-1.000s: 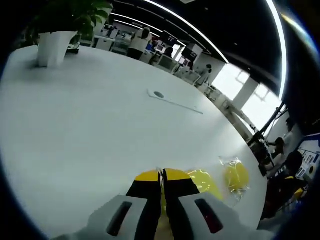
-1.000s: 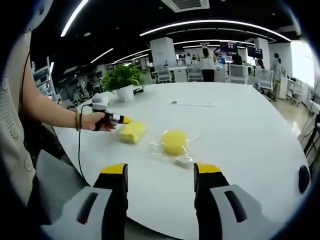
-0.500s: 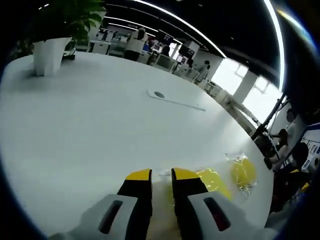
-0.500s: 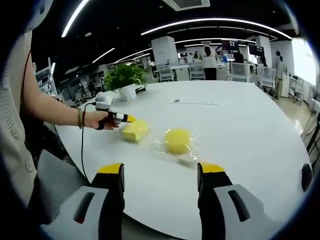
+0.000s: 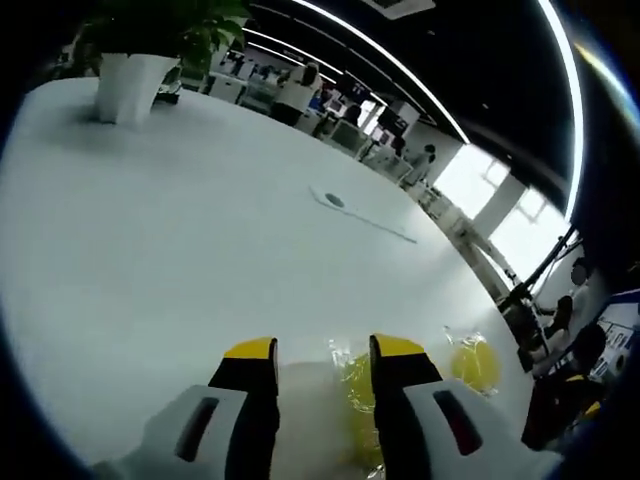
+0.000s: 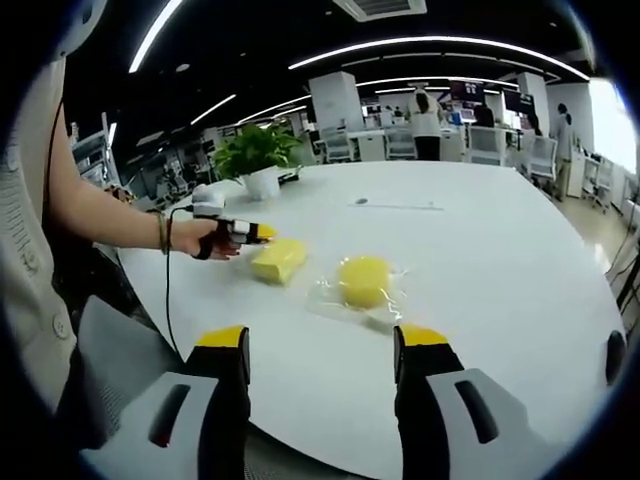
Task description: Compare the silicone blocks by pressing each to a similar depth, holding the contact briefly, and releasing to observe deformation and rebound differences across the visible hardness samples.
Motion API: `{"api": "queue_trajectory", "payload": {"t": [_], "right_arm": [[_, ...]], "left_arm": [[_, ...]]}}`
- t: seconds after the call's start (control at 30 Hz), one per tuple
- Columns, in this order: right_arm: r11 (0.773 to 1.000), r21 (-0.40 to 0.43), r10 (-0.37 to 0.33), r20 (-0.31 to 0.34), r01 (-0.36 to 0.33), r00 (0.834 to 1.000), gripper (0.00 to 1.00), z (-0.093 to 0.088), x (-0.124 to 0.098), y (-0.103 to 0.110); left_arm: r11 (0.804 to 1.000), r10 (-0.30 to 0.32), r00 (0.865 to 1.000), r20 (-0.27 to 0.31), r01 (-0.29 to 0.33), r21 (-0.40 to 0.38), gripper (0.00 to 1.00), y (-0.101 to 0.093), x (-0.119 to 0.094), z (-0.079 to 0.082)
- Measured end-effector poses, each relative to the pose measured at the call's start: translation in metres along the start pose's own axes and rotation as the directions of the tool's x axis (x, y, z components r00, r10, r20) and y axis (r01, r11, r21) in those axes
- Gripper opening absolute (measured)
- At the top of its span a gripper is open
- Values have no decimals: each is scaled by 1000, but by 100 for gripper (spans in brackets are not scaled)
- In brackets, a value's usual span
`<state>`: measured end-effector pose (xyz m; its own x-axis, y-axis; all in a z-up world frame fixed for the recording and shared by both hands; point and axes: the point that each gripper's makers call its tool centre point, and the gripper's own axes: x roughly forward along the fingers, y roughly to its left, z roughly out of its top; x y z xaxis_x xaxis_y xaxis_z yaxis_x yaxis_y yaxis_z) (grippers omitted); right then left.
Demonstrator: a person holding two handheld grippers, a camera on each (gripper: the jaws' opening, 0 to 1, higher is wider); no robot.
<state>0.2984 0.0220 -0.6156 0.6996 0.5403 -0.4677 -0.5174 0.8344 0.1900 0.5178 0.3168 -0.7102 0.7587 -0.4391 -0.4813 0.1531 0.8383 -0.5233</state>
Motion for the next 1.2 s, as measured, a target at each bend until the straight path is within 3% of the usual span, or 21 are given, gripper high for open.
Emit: {"api": "queue_trajectory", "payload": {"t": [0.23, 0.5, 0.83, 0.97, 1.2], "right_arm": [[1000, -13, 10, 0, -10, 1000, 57, 0, 2, 4], [999, -27, 37, 22, -36, 999, 58, 8, 4, 10], [997, -56, 60, 42, -58, 997, 58, 14, 1, 17], [995, -78, 72, 42, -69, 997, 57, 14, 1, 19], [993, -93, 83, 54, -78, 995, 58, 21, -2, 21]], "left_arm": [[1000, -13, 997, 72, 11, 27, 34, -7, -25, 15], [994, -66, 985, 159, 51, 100, 33, -32, -68, 24], [980, -109, 977, 185, 74, 185, 37, -55, -106, 18], [976, -73, 980, 186, 32, 218, 41, -55, -119, 15], [954, -83, 975, 206, 18, 299, 42, -68, -144, 12]]}}
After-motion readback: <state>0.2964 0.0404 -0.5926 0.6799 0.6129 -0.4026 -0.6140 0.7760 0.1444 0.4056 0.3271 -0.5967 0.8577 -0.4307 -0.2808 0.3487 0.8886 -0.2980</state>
